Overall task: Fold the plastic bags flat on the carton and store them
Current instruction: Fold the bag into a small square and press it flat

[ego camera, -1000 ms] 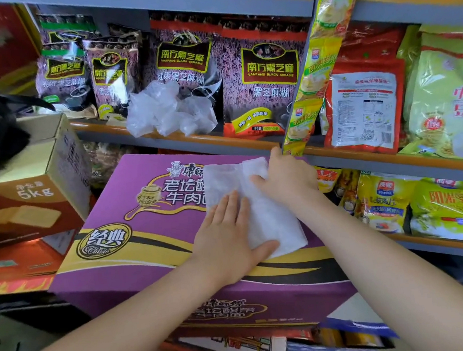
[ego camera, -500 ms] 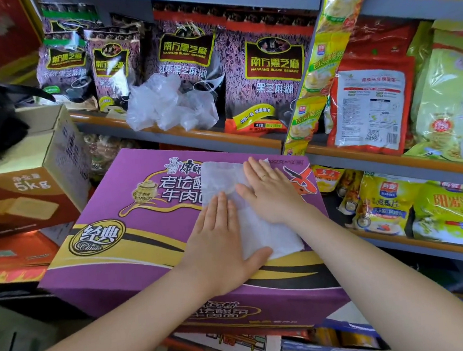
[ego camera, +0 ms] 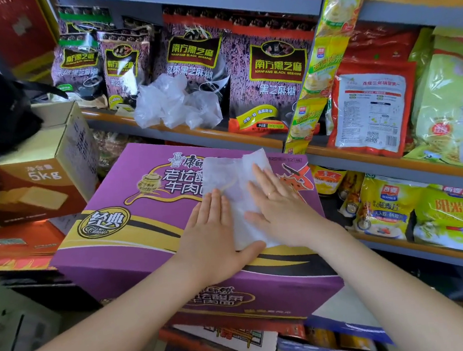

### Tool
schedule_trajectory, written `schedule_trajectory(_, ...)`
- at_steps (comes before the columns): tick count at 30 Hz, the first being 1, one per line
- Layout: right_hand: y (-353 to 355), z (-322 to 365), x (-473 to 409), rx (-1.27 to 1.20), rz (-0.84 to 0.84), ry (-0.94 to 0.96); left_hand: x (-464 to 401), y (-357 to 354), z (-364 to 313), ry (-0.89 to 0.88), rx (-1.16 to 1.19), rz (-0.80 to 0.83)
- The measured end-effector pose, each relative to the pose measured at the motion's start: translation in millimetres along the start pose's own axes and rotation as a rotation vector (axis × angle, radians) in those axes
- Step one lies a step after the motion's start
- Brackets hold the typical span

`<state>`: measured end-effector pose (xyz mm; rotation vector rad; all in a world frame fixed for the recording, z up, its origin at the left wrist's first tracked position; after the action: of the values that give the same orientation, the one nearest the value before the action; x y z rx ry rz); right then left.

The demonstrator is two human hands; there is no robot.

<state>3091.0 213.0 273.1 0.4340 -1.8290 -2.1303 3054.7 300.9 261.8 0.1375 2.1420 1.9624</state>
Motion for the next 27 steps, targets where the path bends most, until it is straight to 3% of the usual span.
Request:
schedule_trajectory(9,-5.9,0.9,50.7,-0.006,0.063,0.013,4.4,10.8,-7.0,-0.100,0.047,-0.120)
schedule_trajectory(15,21.9,-6.8,3.6,0.066,-0.112,-0.082,7.3,7.5,-11.1,-0.195,0.106,-0.045)
schedule_trajectory(22,-7.8,-38.8,-48.1,0.088,-0.046,-0.185,5.2,6.8,-5.4,-0.111,0.139,-0.049)
schedule_trajectory(27,-7.5,-45.7,-60.9,0.038,-0.039,-0.240,2.2,3.8,-5.8,-0.148,0.145,-0.029)
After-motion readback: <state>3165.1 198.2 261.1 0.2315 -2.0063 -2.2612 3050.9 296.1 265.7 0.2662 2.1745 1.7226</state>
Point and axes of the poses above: each hand's wrist, its own x-axis away from the middle knuckle, its own y-axis out of the back of the hand, z = x × y, the point moved 10 cm from there along -x, towards the middle knuckle, and after that the axes turned 12 degrees about -z, right-handed, at the moved point
